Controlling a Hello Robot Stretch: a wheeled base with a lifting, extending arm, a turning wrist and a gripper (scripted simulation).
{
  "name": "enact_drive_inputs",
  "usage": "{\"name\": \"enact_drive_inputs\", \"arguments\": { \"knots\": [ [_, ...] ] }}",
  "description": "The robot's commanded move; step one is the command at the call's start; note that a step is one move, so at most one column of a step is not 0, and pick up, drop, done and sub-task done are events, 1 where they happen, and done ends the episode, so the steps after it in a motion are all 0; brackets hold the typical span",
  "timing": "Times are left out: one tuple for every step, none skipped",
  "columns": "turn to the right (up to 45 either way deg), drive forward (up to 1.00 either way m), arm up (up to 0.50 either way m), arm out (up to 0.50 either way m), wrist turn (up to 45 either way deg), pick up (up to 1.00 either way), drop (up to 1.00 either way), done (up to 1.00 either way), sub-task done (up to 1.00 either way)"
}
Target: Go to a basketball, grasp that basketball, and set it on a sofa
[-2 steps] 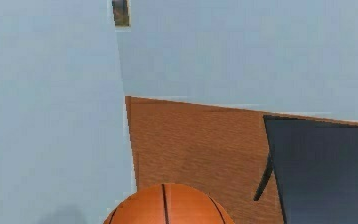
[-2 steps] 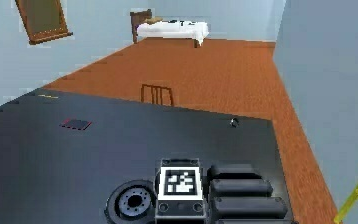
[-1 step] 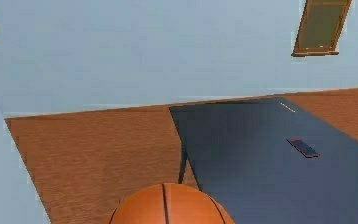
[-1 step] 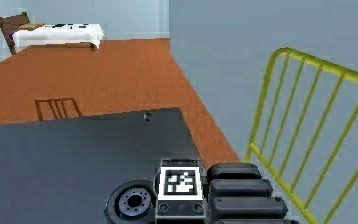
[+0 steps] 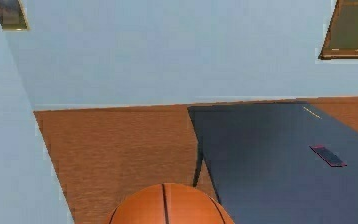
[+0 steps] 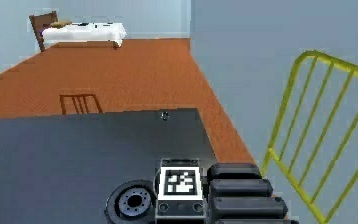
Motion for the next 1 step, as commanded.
{"name": "enact_drive_inputs", "arguments": {
  "knots": [
    [-21.0,0.0,0.0,0.0,0.0,0.0,0.0,0.0,0.0]
  ]
}}
